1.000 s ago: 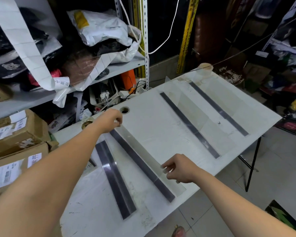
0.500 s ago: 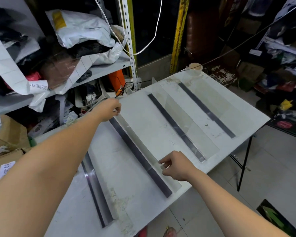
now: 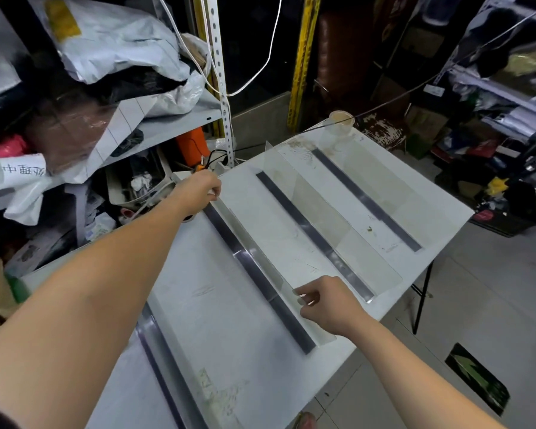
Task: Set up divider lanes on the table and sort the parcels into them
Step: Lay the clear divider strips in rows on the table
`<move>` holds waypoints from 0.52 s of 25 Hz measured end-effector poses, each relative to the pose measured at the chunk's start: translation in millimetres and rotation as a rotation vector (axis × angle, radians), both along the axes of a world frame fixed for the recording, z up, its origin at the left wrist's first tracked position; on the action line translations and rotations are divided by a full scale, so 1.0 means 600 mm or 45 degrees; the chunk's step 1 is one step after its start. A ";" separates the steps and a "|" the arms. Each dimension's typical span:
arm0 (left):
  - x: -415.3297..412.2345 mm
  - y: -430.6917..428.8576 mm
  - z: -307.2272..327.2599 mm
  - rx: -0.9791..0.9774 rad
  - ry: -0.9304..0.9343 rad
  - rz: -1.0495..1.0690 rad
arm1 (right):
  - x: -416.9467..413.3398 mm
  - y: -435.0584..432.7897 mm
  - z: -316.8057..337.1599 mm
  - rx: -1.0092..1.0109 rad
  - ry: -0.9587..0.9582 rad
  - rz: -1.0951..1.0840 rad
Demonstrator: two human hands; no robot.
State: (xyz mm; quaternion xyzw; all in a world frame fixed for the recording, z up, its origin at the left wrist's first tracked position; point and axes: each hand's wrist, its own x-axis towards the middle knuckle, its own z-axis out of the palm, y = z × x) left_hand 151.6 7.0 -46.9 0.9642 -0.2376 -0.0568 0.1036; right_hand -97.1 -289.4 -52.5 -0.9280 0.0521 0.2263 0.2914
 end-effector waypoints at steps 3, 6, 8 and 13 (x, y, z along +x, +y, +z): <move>0.015 -0.008 -0.006 -0.003 0.016 -0.024 | -0.002 0.006 0.000 -0.010 0.012 -0.017; 0.022 -0.013 -0.010 -0.014 0.029 -0.031 | -0.004 0.005 -0.001 0.008 0.020 -0.052; 0.022 -0.015 -0.013 -0.028 0.031 -0.021 | -0.004 0.000 0.001 0.012 0.014 -0.069; 0.020 -0.017 -0.015 -0.045 0.038 -0.008 | -0.006 0.003 0.000 0.003 0.037 -0.077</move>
